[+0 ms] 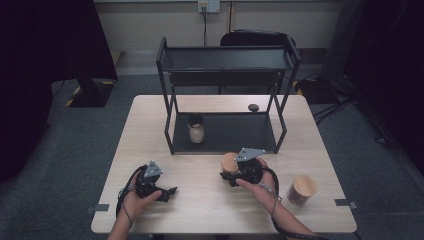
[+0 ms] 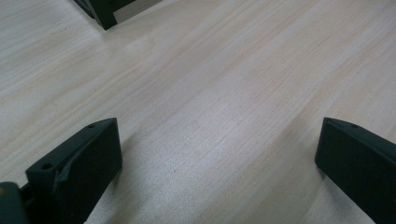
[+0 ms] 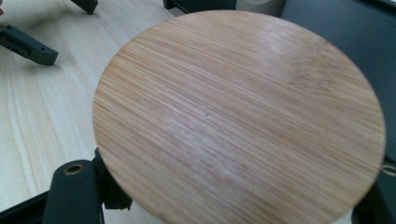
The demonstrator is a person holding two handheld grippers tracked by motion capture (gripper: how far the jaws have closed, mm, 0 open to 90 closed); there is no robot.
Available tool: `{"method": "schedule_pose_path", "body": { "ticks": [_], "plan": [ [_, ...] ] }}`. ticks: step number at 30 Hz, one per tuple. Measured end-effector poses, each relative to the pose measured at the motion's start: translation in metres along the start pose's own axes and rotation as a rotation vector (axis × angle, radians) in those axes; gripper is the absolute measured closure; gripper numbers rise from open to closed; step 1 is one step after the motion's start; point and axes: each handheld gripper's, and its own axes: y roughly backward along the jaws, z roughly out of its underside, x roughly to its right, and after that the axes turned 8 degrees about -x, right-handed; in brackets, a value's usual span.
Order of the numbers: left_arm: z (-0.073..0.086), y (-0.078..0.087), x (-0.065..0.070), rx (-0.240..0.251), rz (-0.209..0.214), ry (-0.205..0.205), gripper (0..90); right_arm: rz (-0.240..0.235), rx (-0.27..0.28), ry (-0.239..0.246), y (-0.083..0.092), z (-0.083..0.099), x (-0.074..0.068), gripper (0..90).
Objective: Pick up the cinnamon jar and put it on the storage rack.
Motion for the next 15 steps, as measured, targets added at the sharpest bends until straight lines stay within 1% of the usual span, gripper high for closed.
{"method": "schedule_pose_path", "body": {
  "ticks": [3, 15],
  "plan": [
    [0.0000, 0.0000, 0.0000, 0.000, 0.000, 0.000, 0.1, 0.003, -0.009, 0.004, -0.0007, -0.0031, 0.0006, 25.2],
    [0.0000, 0.0000, 0.0000, 0.000, 0.000, 0.000, 0.1, 0.008, -0.018, -0.008, -0.0051, -0.0109, 0.0062, 25.2]
  ]
}}
